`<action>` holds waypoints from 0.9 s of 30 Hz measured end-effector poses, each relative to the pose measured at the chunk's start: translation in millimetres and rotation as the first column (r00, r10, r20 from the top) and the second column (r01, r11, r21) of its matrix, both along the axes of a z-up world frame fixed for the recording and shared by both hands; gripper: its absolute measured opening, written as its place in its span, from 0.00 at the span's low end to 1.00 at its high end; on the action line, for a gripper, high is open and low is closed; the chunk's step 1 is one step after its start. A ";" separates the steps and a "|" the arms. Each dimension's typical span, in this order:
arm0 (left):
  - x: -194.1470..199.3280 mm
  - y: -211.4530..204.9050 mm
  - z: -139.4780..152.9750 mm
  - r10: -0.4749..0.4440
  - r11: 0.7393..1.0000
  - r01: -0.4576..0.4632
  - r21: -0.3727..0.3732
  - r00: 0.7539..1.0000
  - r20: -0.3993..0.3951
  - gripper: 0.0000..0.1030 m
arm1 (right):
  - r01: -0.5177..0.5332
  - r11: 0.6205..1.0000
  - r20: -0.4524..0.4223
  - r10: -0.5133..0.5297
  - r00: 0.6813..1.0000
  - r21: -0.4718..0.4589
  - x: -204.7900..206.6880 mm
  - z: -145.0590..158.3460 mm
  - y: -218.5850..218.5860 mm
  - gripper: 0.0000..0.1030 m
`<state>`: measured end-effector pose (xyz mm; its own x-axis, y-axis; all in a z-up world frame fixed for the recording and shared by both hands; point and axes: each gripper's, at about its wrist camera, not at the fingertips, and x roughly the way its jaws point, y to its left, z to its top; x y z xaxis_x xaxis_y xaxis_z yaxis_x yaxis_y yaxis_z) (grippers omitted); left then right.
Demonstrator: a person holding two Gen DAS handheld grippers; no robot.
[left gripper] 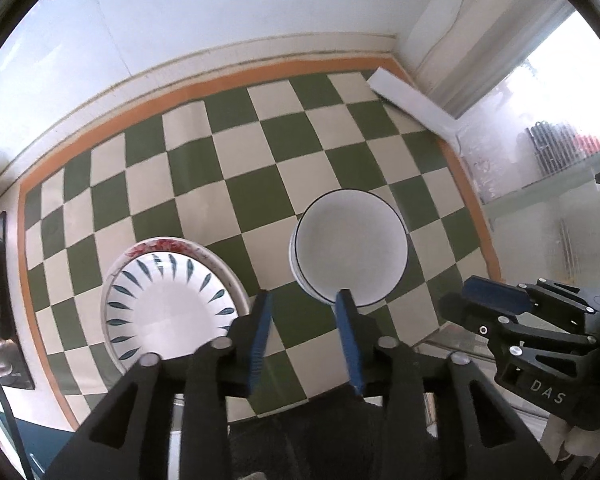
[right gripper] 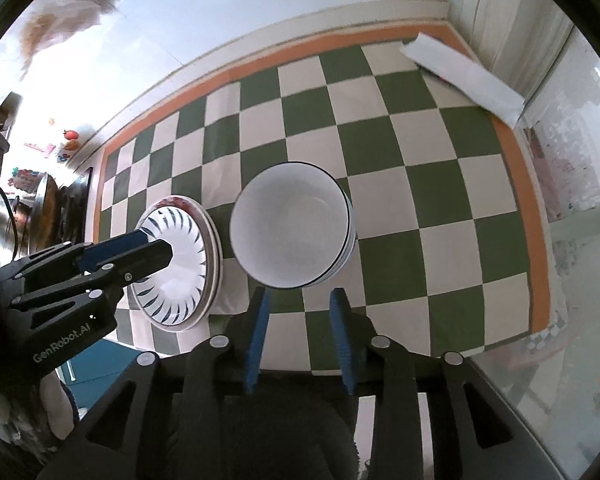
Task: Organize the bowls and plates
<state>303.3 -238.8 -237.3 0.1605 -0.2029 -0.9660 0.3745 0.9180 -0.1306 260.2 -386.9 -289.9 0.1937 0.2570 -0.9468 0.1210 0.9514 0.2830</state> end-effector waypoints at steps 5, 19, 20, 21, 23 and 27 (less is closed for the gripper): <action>-9.2 11.8 19.9 0.008 1.000 -0.008 -0.023 1.000 0.030 0.73 | 0.002 1.000 0.047 -0.001 0.999 -0.011 -18.3 25.7 4.7 0.56; -29.1 30.3 54.1 0.019 0.995 -0.014 -0.102 0.999 0.046 0.84 | 0.030 0.998 0.128 -0.023 0.991 -0.051 -46.2 66.0 9.6 0.86; -29.9 30.7 55.0 0.021 0.994 -0.016 -0.106 0.999 0.046 0.84 | 0.032 0.998 0.132 -0.025 0.991 -0.051 -46.8 67.7 9.4 0.86; -30.3 30.6 55.1 0.019 0.994 -0.014 -0.109 0.999 0.044 0.84 | 0.034 0.998 0.135 -0.026 0.991 -0.052 -47.0 68.8 8.8 0.86; -29.1 30.7 52.8 0.027 0.992 -0.023 -0.125 0.999 0.028 0.84 | 0.039 0.998 0.134 -0.032 0.991 -0.049 -46.9 68.7 7.9 0.86; -23.1 27.9 41.9 0.030 0.991 -0.030 -0.128 1.000 -0.001 0.84 | 0.044 0.998 0.125 -0.038 0.991 -0.038 -43.3 63.6 6.6 0.87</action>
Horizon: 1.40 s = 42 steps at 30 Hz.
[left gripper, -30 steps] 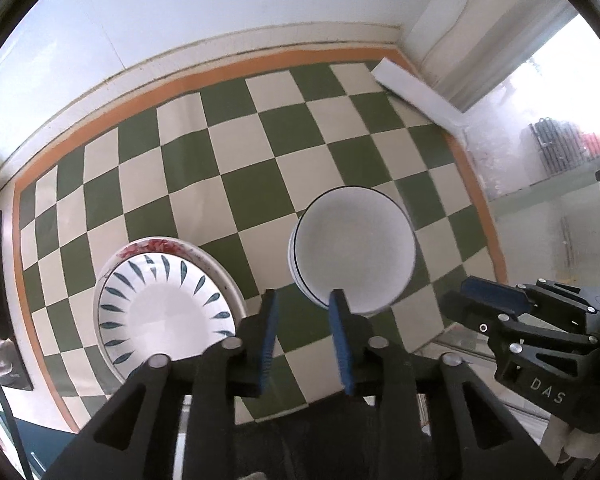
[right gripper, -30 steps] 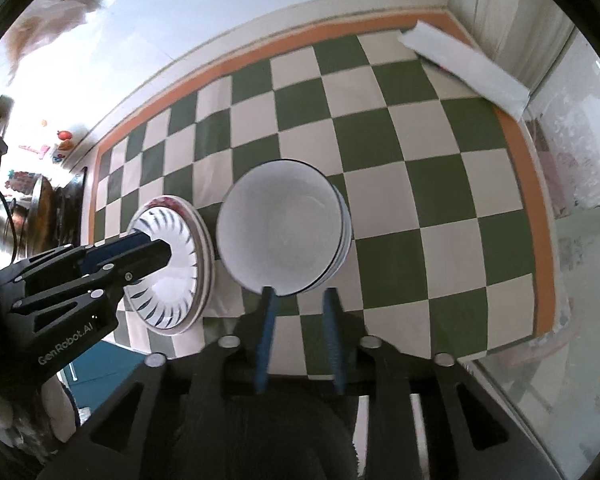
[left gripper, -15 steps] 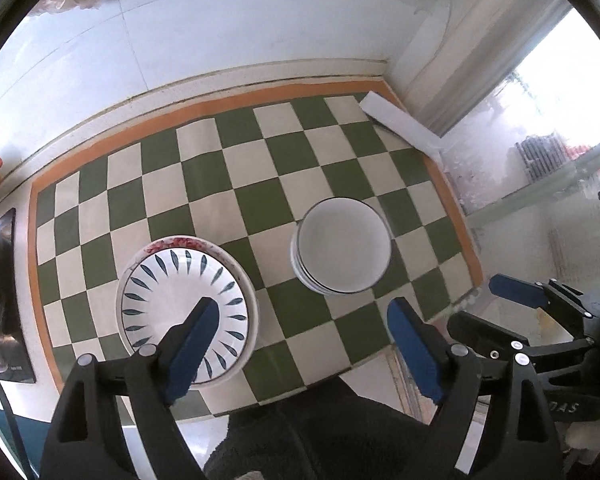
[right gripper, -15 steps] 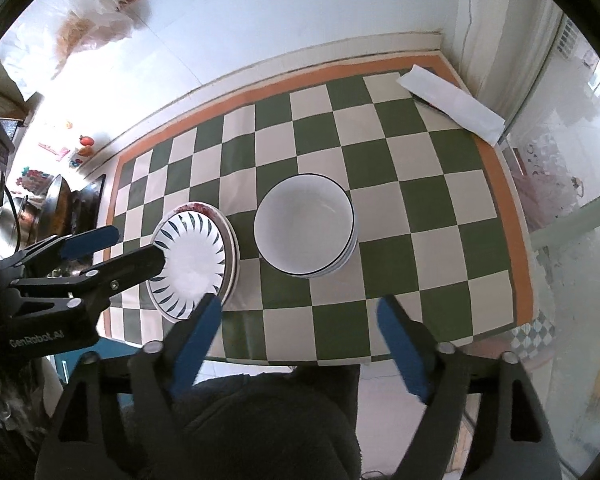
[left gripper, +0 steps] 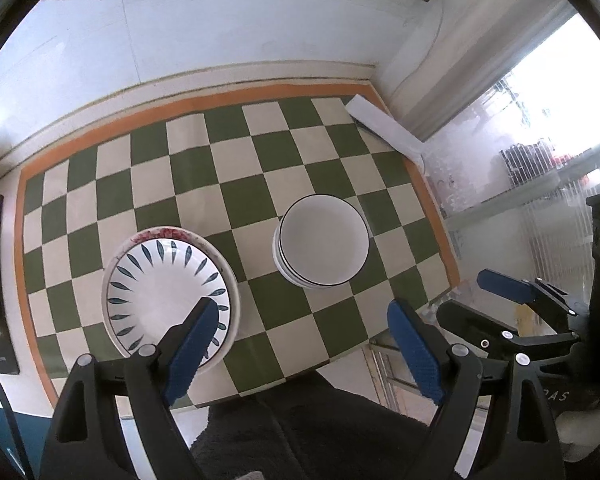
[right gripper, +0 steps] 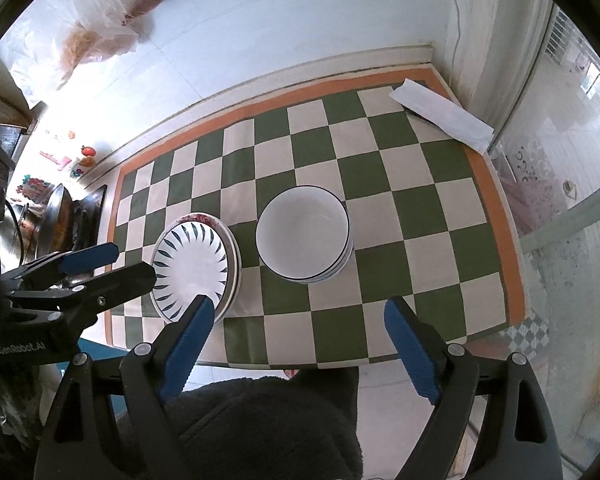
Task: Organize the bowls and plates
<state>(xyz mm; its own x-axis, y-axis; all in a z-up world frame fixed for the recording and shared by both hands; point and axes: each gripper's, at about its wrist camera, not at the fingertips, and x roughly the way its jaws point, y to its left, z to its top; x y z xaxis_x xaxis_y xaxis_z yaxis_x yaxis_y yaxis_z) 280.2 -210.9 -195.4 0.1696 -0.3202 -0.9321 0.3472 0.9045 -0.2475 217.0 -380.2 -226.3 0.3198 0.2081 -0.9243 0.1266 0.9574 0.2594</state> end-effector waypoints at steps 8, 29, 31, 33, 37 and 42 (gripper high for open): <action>31.7 -9.7 -44.1 0.033 0.999 -0.032 0.021 0.998 -0.059 0.84 | 0.072 0.993 -0.005 -0.072 0.997 0.095 23.8 -42.6 -24.7 0.87; 136.0 -39.9 -197.0 0.064 0.992 -0.110 -0.063 0.866 -0.496 0.77 | 0.321 0.835 -0.280 -0.211 0.937 0.446 83.1 -227.0 -65.8 0.83; 137.5 -45.4 -203.6 0.045 0.993 -0.093 -0.068 0.856 -0.515 0.65 | 0.328 0.823 -0.299 -0.203 0.932 0.465 85.4 -237.2 -64.1 0.77; 135.5 -52.0 -208.8 0.018 0.996 -0.061 -0.066 0.854 -0.520 0.56 | 0.325 0.812 -0.313 -0.186 0.931 0.485 88.5 -247.7 -60.0 0.73; 132.2 -63.0 -213.0 -0.036 0.998 0.008 -0.056 0.864 -0.503 0.48 | 0.327 0.804 -0.343 -0.164 0.925 0.496 94.2 -264.1 -54.2 0.66; 129.7 -60.9 -212.9 -0.069 0.996 0.035 -0.081 0.883 -0.464 0.46 | 0.334 0.769 -0.349 -0.154 0.924 0.545 96.9 -280.2 -48.1 0.56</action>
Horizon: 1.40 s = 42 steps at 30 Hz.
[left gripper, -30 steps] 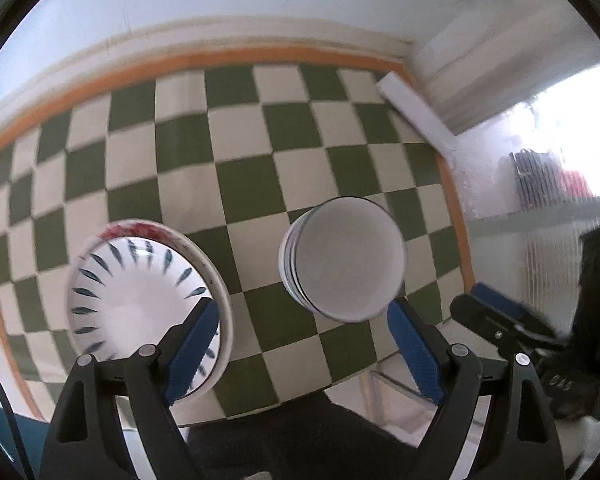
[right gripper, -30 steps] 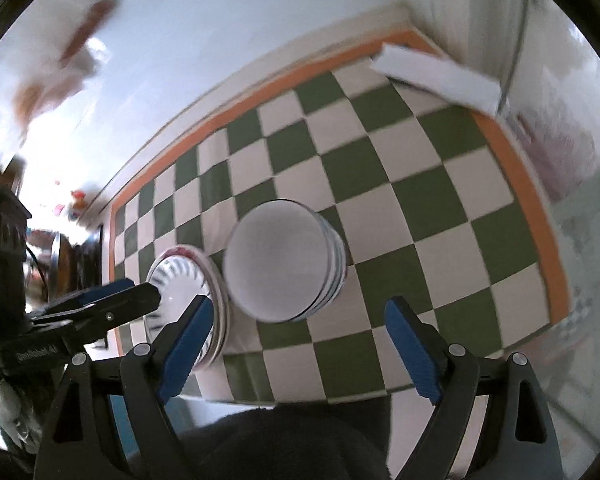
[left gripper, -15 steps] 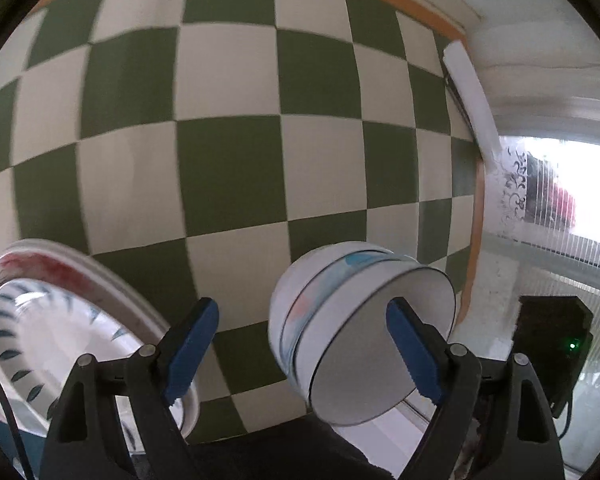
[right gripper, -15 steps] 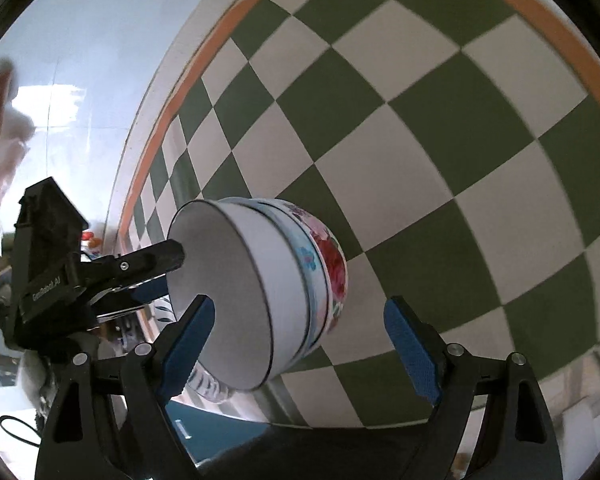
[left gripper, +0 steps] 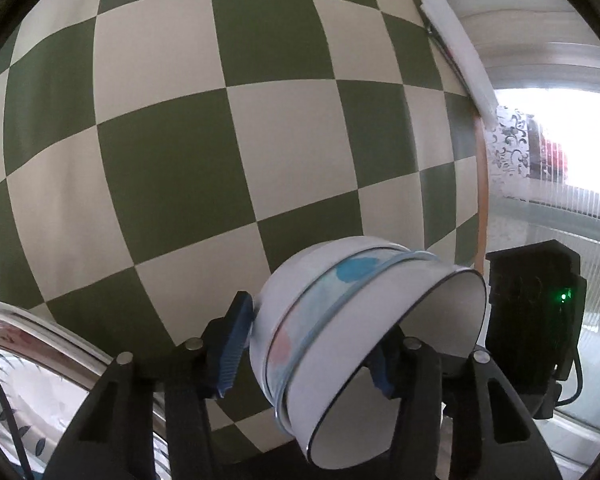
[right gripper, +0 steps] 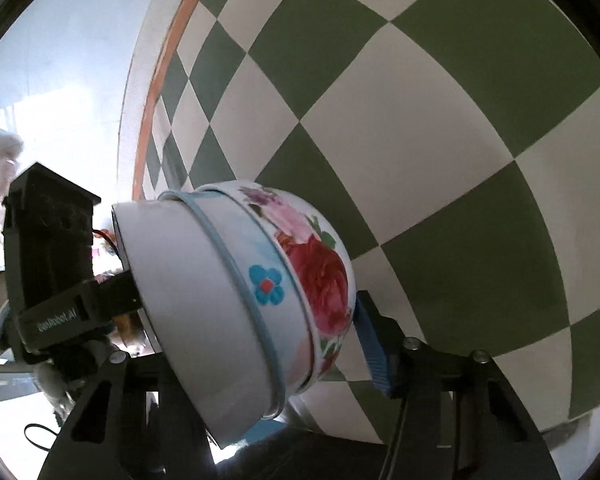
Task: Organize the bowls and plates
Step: 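Grasp the rim of the bowl stack with both grippers and lift it, then carry the bowl stack over the blue-striped plate stack and lower it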
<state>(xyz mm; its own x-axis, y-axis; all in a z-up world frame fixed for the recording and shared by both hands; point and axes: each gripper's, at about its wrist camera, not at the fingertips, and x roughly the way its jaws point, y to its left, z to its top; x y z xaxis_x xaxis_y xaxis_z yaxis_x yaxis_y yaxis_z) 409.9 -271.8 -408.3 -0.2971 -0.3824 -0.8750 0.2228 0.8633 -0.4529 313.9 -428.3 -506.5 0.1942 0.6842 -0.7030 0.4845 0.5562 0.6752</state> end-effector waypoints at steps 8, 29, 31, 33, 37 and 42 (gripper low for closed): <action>-6.1 7.8 9.2 0.010 1.000 -0.009 -0.021 0.999 0.053 0.46 | -0.031 0.999 0.049 0.032 0.998 -0.027 4.9 3.6 8.4 0.55; -9.0 46.0 56.5 0.134 0.990 -0.127 -0.064 0.983 0.126 0.46 | -0.183 0.979 0.133 0.194 0.972 -0.093 47.9 58.6 15.3 0.52; -9.7 58.2 62.0 0.152 0.987 -0.143 -0.074 0.979 0.135 0.46 | -0.200 0.975 0.146 0.213 0.966 -0.103 52.5 65.4 25.7 0.51; -11.3 72.3 67.7 0.166 0.984 -0.155 -0.083 0.975 0.147 0.46 | -0.216 0.970 0.155 0.232 0.960 -0.113 56.7 71.9 37.5 0.51; -14.2 100.9 77.1 0.195 0.979 -0.183 -0.086 0.967 0.164 0.46 | -0.246 0.961 0.171 0.265 0.949 -0.125 65.4 82.8 58.6 0.50; -23.0 143.7 84.7 0.243 0.969 -0.233 -0.079 0.954 0.173 0.46 | -0.291 0.950 0.187 0.308 0.933 -0.113 70.3 86.4 107.0 0.50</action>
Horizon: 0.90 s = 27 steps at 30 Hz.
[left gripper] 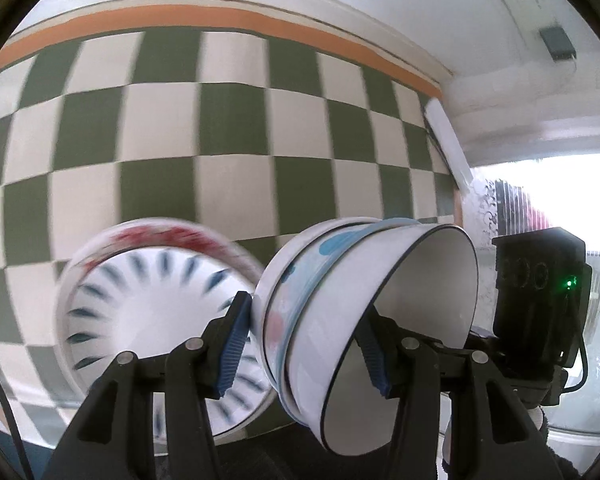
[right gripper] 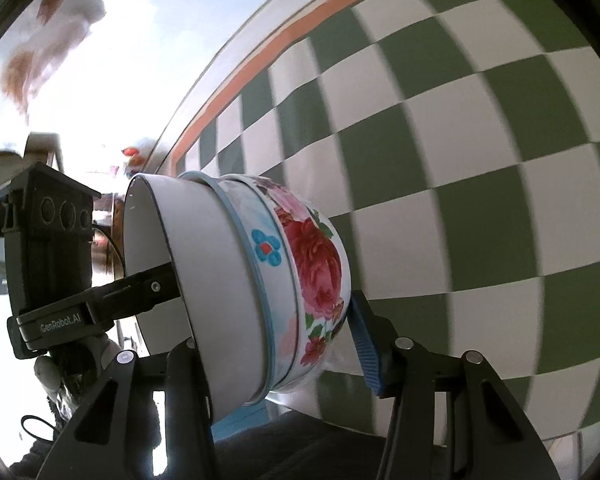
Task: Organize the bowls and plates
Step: 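Carry the bowl stack over the blue-striped plate stack and lower it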
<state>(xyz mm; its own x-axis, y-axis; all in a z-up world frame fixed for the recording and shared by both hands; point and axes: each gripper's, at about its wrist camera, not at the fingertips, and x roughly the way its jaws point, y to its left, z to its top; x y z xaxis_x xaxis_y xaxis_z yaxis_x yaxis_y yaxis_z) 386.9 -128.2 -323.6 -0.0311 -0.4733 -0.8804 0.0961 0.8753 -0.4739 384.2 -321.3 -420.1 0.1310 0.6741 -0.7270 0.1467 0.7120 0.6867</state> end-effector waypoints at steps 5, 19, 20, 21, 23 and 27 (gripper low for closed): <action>-14.8 40.8 -1.4 0.048 0.999 -0.048 0.016 0.999 -0.002 0.46 | -0.048 0.999 0.001 0.048 0.999 0.008 1.4 -5.9 49.4 0.50; -26.6 97.7 -37.7 0.107 0.993 -0.104 0.055 0.993 -0.048 0.46 | -0.137 0.990 -0.037 0.137 0.990 -0.009 8.1 -44.1 129.3 0.49; -26.8 98.2 -39.8 0.105 0.993 -0.102 0.056 0.993 -0.050 0.46 | -0.136 0.991 -0.042 0.135 0.990 -0.011 10.6 -47.4 134.0 0.49; -26.6 98.6 -41.2 0.102 0.993 -0.099 0.057 0.993 -0.052 0.46 | -0.137 0.990 -0.043 0.137 0.990 -0.015 10.9 -48.9 135.2 0.49; -26.2 99.5 -41.2 0.102 0.994 -0.099 0.052 0.994 -0.046 0.46 | -0.138 0.990 -0.043 0.137 0.990 -0.018 11.8 -50.6 138.4 0.49; -24.9 99.8 -43.5 0.097 0.994 -0.095 0.048 0.994 -0.052 0.46 | -0.135 0.991 -0.046 0.134 0.990 -0.018 12.0 -48.8 136.1 0.49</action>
